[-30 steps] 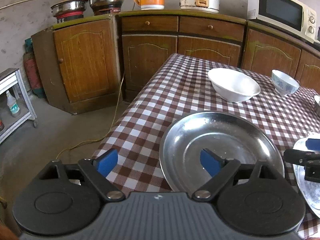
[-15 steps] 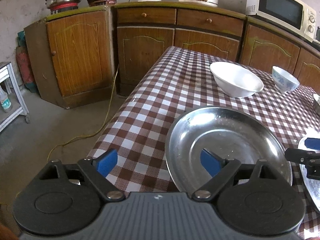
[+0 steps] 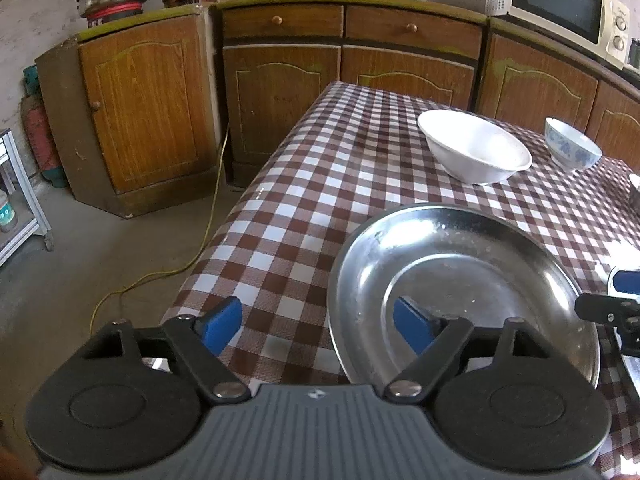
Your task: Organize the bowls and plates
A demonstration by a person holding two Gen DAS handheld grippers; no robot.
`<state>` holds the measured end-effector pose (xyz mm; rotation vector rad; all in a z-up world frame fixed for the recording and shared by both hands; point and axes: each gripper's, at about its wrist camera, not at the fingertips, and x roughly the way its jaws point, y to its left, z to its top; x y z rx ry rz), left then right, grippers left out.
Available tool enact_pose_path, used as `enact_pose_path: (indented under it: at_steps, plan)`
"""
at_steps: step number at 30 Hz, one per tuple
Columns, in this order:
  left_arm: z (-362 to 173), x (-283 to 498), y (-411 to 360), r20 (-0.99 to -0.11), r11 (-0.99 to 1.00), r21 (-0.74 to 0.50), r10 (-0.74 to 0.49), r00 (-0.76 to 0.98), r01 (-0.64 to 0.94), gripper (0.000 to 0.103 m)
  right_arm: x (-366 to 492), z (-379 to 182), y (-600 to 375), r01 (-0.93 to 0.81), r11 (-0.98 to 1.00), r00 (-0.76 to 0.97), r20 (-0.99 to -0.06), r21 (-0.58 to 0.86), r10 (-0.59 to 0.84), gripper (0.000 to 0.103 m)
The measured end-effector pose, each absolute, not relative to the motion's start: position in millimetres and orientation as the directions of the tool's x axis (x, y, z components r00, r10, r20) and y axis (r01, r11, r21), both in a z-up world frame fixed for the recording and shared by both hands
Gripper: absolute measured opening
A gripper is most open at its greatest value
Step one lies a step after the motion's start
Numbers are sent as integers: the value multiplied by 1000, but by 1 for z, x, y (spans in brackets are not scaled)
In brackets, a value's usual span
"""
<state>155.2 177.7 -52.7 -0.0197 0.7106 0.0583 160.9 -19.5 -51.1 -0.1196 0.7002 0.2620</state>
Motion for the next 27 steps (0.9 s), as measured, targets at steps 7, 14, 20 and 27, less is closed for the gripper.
enact_pose_path:
  at_steps: [7, 14, 20, 27]
  plan:
    - [-57, 159, 174, -665, 999, 1, 28, 747, -36, 72, 168, -53, -20, -289, 957, 724, -654, -1, 218, 76]
    - [-61, 164, 172, -676, 1000, -5, 17, 737, -28, 59, 178, -59, -18, -291, 957, 712, -667, 4, 220, 74]
    - [-61, 166, 172, -672, 1000, 0, 22, 741, -30, 51, 182, -65, -13, -310, 951, 698, -678, 5, 231, 65]
    - [-61, 166, 169, -667, 1000, 0, 6, 745, -9, 30, 184, -66, -4, -333, 943, 691, -682, -6, 240, 36]
